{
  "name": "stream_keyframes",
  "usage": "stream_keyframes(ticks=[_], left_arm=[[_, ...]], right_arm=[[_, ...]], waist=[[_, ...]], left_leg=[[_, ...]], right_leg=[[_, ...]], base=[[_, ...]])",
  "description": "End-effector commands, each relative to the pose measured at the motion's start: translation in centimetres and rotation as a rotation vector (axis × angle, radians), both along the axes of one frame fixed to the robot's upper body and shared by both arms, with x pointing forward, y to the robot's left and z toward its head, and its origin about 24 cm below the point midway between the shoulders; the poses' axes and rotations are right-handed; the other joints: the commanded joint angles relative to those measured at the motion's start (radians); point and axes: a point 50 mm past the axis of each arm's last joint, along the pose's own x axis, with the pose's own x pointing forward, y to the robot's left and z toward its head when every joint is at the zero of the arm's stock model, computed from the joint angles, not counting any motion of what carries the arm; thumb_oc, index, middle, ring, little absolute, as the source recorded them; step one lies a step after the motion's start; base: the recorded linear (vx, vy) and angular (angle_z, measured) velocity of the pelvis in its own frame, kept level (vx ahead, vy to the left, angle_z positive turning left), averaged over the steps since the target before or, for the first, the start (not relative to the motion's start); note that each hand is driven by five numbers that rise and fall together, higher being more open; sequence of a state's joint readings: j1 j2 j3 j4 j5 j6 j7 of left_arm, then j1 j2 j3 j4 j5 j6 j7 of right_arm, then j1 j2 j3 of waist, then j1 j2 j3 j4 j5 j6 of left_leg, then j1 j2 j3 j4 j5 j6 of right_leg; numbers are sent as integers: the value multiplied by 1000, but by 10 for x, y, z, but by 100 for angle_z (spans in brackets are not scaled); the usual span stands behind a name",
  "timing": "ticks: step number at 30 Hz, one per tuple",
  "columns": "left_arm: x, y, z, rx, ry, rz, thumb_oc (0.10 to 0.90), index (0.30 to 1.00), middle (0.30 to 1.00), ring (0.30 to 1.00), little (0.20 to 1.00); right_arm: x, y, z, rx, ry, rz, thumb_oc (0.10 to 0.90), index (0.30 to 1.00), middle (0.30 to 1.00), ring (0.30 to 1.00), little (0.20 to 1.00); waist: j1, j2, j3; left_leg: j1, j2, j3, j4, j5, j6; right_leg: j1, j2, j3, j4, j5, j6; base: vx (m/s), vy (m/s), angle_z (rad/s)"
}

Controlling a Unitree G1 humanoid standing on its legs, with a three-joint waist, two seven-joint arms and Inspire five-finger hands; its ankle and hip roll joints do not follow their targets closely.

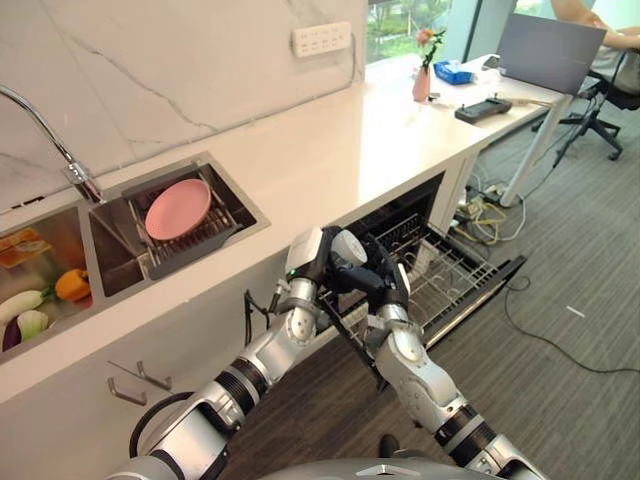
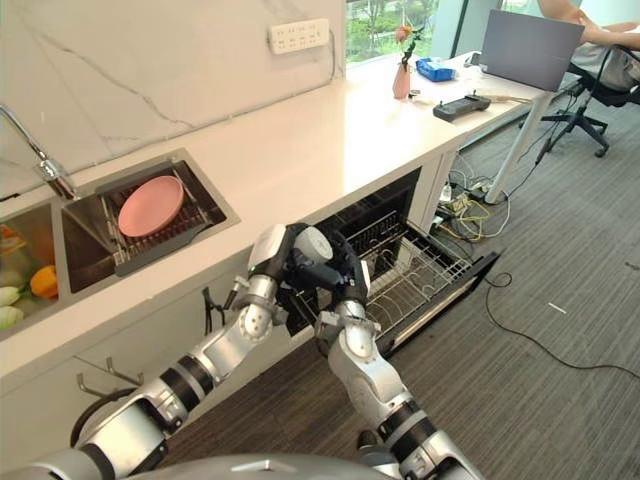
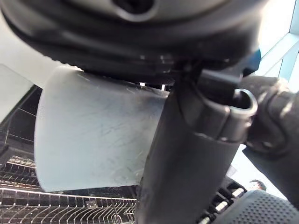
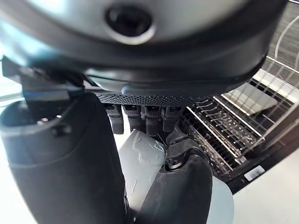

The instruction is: Place the dishes in the dishwasher.

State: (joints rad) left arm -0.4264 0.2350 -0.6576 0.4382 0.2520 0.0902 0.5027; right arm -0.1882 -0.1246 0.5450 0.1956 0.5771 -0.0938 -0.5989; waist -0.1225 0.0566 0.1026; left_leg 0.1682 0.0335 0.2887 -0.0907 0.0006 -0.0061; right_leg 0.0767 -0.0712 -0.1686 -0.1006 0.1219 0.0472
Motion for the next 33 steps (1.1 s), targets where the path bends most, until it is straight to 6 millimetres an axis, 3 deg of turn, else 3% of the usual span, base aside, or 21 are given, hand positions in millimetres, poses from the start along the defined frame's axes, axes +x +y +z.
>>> stream_keyframes(ticks=[1,17,27,29,33], left_arm=[[22,-65,83,16,-381,-250,400,300,300,300,300],[21,-73,86,-63,-311,-287,400,300,300,300,300],[16,-82,88,-120,-291,-332,400,300,300,300,300],[16,-82,87,-128,-278,-337,400,300,300,300,300],[14,-83,86,-136,-268,-346,400,300,300,300,300]], right_arm=[[28,23,34,59,-124,-18,800,900,900,900,900],[25,55,36,517,6,82,800,900,900,900,900],[29,61,42,559,-15,134,800,900,900,900,900],[30,59,40,573,-19,144,413,319,319,319,319],[32,58,44,615,-40,149,400,300,300,300,300]], waist=[[16,-23,-41],[36,-30,-47],[44,-28,-47],[45,-29,-48],[48,-29,-47]], left_leg=[[-8,16,-64,10,-67,-35],[-8,19,-75,3,-61,-46],[-9,20,-83,3,-61,-48],[-8,20,-83,3,-61,-48],[-8,20,-83,3,-61,-48]], right_leg=[[53,-49,-17,22,-131,83],[58,-44,-32,13,-135,79],[60,-42,-42,13,-139,77],[60,-43,-43,13,-140,77],[61,-43,-45,13,-141,78]], base=[[14,5,6],[6,-2,3],[0,0,0],[0,0,0],[0,0,0]])
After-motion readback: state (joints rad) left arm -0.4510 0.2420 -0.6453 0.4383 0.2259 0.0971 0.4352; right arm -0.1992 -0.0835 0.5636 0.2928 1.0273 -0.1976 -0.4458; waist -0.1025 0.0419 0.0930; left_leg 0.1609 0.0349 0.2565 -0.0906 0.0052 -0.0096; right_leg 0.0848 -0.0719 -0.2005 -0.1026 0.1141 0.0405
